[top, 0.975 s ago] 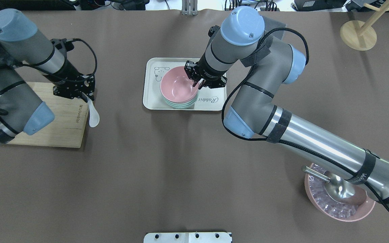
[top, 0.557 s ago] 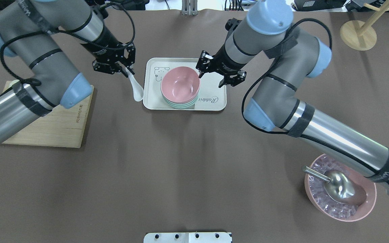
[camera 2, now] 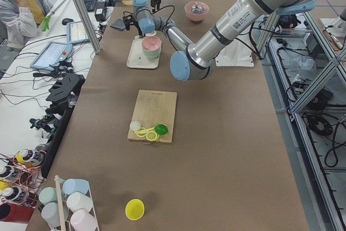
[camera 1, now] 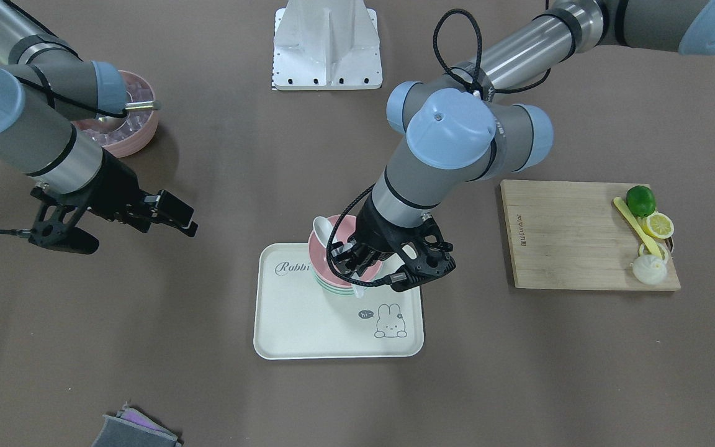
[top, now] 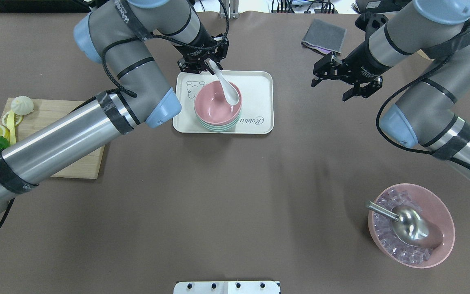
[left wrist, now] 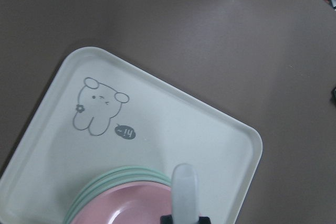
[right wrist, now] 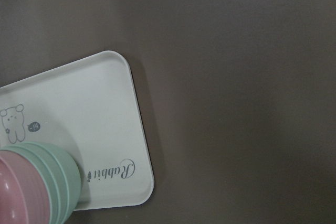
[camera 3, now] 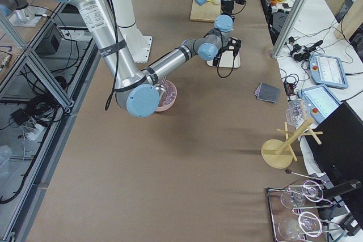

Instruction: Stack pink bowl on green and place spoon

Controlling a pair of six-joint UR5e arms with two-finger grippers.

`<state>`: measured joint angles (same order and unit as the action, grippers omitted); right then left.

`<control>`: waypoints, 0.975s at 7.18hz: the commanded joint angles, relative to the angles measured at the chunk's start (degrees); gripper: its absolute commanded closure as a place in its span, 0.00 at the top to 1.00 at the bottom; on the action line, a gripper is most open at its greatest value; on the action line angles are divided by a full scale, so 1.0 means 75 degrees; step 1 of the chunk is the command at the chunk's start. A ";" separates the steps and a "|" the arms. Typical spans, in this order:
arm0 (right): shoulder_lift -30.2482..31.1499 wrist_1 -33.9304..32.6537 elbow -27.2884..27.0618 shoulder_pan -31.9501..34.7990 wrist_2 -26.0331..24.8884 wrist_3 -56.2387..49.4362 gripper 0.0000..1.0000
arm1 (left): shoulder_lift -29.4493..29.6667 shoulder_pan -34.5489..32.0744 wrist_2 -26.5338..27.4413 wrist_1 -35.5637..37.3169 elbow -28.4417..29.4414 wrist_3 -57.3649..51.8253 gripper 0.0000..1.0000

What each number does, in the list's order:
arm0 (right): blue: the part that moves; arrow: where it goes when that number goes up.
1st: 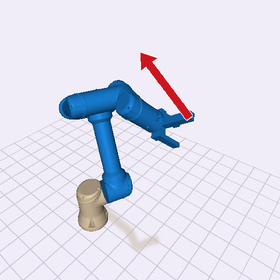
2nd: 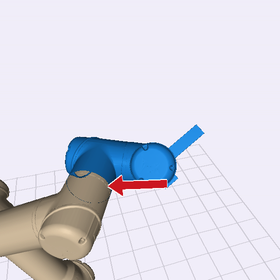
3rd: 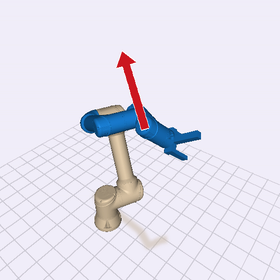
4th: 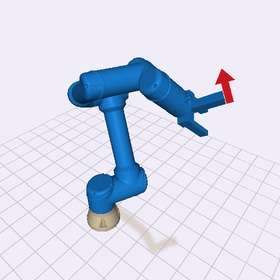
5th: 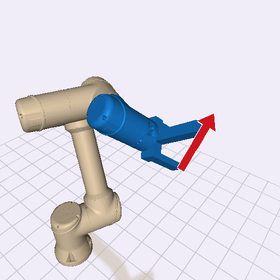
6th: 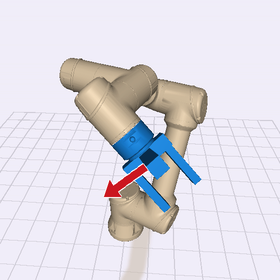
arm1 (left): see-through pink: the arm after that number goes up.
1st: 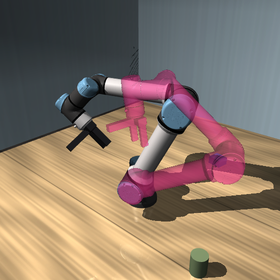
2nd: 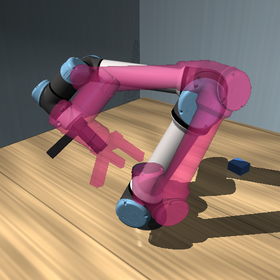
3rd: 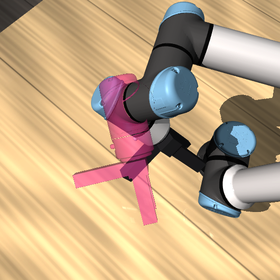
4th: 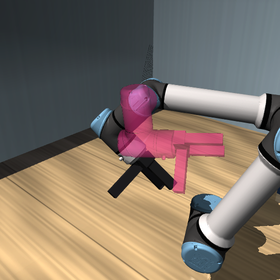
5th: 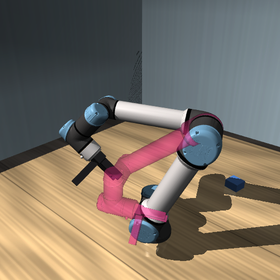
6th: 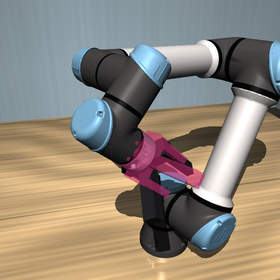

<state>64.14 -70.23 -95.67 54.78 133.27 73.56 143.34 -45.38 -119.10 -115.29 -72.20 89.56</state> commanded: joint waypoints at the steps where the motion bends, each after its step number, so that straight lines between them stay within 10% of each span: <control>1: 0.0120 -0.0010 -0.0018 0.0114 0.0043 -0.0058 1.00 | -0.1186 -0.0159 0.0038 -0.0155 -0.0915 -0.0940 0.98; 3: 0.0435 -0.0034 -0.0041 0.0499 0.0043 -0.0580 1.00 | -0.2756 -0.1338 -0.1621 -0.0003 -0.2204 -0.1625 0.98; 5: 0.1323 -0.0104 0.0075 0.1375 0.0078 -0.2963 1.00 | -0.4570 -0.2103 -0.1710 0.0160 -0.3399 -0.3538 0.98; 7: 0.2015 -0.0546 0.0438 0.2617 0.0148 -0.5587 1.00 | -0.5422 -0.3586 -0.1698 0.3283 -0.4594 -0.7374 0.98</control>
<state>75.77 -71.86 -93.92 69.09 134.08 44.26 106.80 -65.47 -131.74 -105.01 -100.91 51.86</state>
